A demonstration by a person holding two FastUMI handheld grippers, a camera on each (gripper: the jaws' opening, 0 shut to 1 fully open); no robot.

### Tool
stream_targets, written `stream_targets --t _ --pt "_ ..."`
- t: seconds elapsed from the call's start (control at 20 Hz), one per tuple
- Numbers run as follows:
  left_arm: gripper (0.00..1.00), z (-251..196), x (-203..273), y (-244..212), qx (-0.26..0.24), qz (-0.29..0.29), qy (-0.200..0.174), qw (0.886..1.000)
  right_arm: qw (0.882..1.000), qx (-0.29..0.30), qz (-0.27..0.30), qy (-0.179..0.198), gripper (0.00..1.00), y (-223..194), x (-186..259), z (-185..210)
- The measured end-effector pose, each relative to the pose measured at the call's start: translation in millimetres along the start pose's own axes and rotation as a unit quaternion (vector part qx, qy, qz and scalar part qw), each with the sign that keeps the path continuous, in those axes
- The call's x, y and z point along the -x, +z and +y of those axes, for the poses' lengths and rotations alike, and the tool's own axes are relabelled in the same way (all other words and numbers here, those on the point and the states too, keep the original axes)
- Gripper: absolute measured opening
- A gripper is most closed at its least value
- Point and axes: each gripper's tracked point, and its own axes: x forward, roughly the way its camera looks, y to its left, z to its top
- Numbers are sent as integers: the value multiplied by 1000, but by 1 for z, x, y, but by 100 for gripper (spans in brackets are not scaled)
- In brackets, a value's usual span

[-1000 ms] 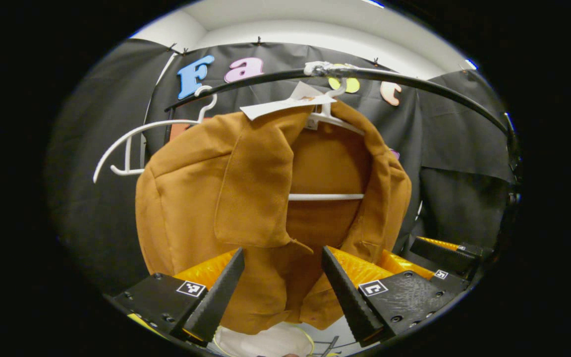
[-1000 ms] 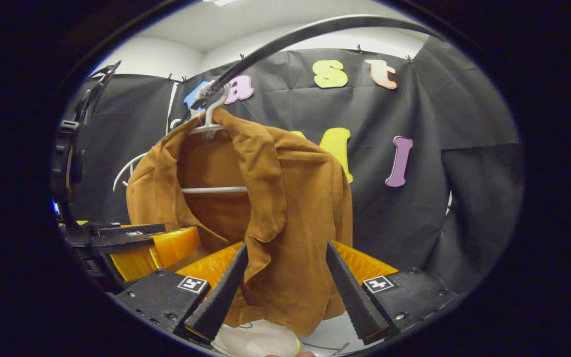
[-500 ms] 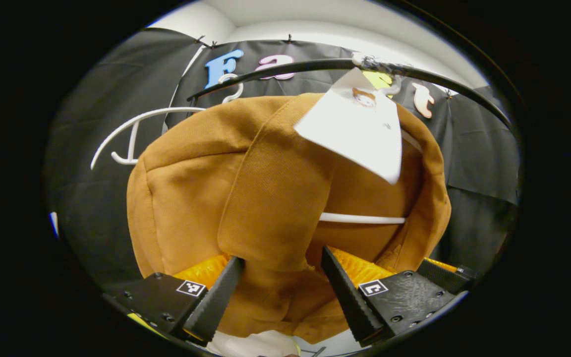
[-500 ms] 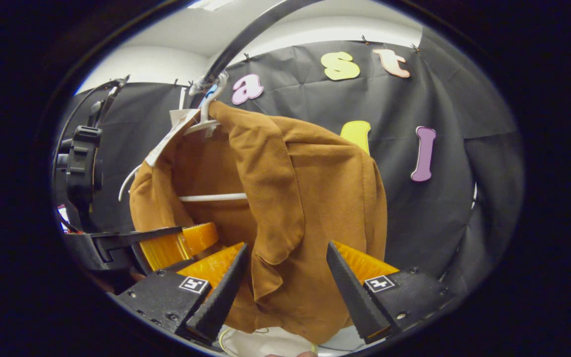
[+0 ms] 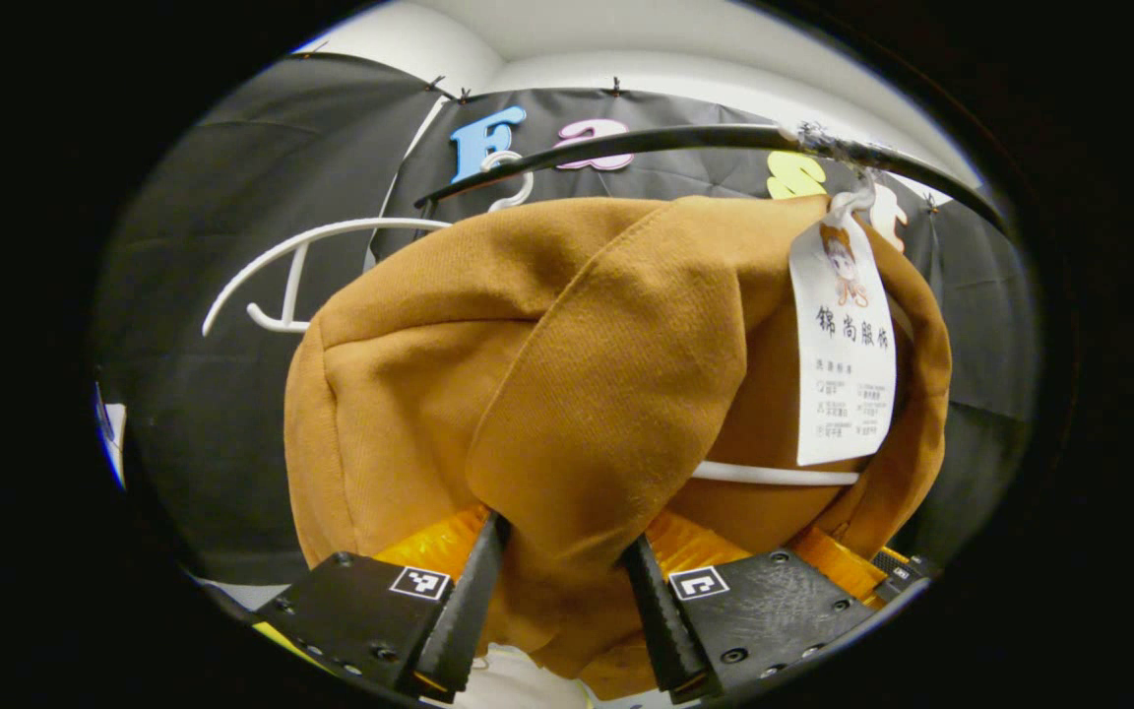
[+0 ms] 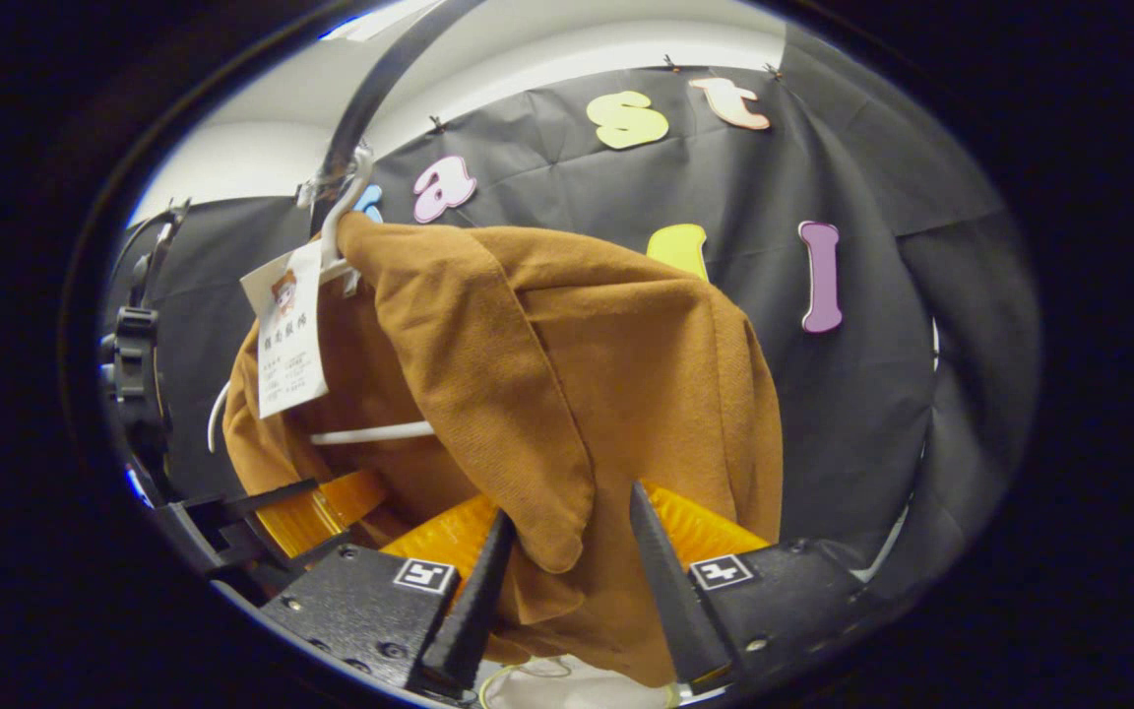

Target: Grasp the clothes on the hanger with both hands and then place them into the laundry hamper below.

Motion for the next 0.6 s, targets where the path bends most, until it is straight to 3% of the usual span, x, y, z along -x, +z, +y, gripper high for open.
stream_targets --t 0.1,0.15,0.2,0.35,0.45,0.6 --pt "41 9 -1 1 -8 1 15 1000 1000 -10 -4 -1 54 2 3 -2" --pt "28 18 0 2 -13 -1 31 999 1000 -10 -9 -4 42 3 5 -3" --pt "14 17 1 2 -15 -1 23 1000 1000 -8 -14 -8 35 6 8 -6" --pt "12 15 10 2 -22 0 8 1000 1000 -7 -24 -6 16 9 20 -8" --pt "4 5 17 -1 -22 5 -21 1000 1000 -11 -29 -1 9 12 29 -9" --pt "10 15 29 8 -41 -16 -11 999 999 -2 -45 -17 6 25 44 -20"
